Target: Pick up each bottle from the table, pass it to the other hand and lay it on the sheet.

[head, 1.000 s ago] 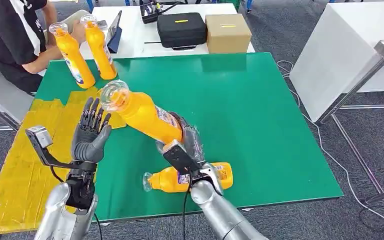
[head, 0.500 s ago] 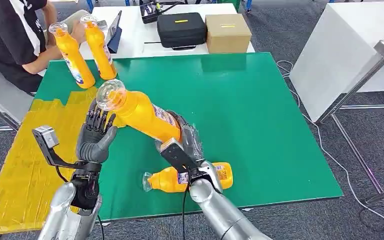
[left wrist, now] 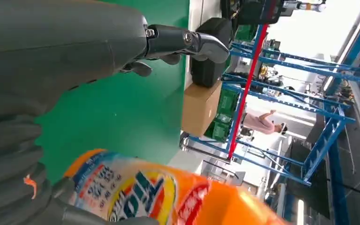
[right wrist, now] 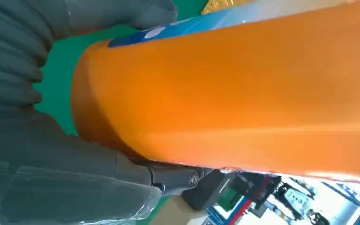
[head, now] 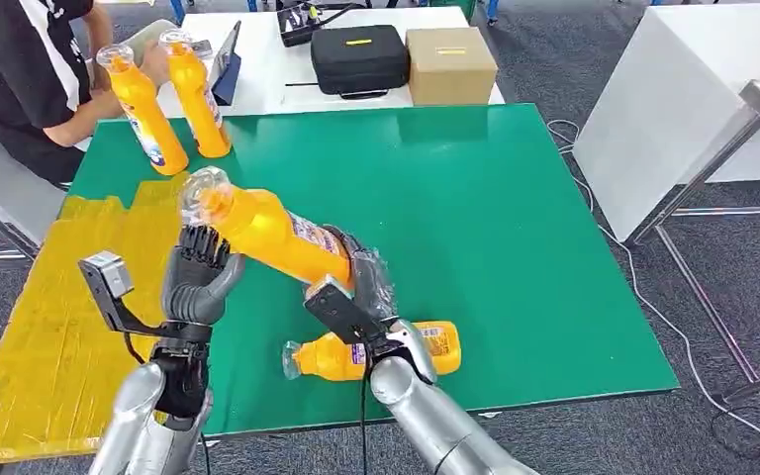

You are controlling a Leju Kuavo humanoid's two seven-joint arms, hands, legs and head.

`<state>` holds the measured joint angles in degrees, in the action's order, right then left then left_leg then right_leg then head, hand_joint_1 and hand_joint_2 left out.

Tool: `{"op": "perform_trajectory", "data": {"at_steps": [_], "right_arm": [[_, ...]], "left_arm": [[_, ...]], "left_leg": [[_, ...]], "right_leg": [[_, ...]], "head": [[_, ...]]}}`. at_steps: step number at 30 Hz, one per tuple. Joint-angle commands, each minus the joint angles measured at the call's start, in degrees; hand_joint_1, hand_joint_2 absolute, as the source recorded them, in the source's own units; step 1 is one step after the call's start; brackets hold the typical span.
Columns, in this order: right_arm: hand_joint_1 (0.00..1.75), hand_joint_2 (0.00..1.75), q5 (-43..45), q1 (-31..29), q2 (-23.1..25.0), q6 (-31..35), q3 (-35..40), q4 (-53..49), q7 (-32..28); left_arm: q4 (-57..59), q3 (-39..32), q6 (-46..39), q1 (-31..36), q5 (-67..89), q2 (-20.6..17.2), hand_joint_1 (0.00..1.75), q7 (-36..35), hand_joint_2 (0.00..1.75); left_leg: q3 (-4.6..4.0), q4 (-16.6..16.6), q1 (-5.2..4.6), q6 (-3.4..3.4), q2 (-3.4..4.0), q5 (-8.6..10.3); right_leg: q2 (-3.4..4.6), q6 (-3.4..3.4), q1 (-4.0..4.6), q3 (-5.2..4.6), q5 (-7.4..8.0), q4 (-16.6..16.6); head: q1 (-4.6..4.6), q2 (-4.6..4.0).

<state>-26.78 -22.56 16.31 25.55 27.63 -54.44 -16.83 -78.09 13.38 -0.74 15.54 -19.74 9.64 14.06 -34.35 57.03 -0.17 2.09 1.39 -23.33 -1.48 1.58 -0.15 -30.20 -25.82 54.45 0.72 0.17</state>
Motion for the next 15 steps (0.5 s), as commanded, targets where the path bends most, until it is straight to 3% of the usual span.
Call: {"op": "perform_trajectory", "data": {"at_steps": [1, 15], "right_arm": [[1.75, 1.75, 1.8, -6.94, 1.63, 0.27, 1.21, 12.17, 0.53], [1.75, 1.75, 3.77, -9.5, 2.45, -0.17, 0.83, 16.59, -0.36]], "left_arm": [[-2.86, 2.38, -2.7, -1.8, 3.42, -0.2, 0.0, 2.25, 1.75], [-7.15, 5.69, -5.53, -5.43, 6.23, -0.62, 0.0, 4.25, 1.75]], "left_leg": [[0.19, -0.04, 0.03, -0.13, 0.01, -0.09], [0.16, -0.05, 0.01, -0.11, -0.03, -0.06]], "right_leg": [[0.2, -0.05, 0.0, 0.15, -0.06, -0.03], [0.14, -0.03, -0.02, 0.14, -0.05, -0.03]], "head": [[0.0, 0.0], [0.0, 0.0]]}}
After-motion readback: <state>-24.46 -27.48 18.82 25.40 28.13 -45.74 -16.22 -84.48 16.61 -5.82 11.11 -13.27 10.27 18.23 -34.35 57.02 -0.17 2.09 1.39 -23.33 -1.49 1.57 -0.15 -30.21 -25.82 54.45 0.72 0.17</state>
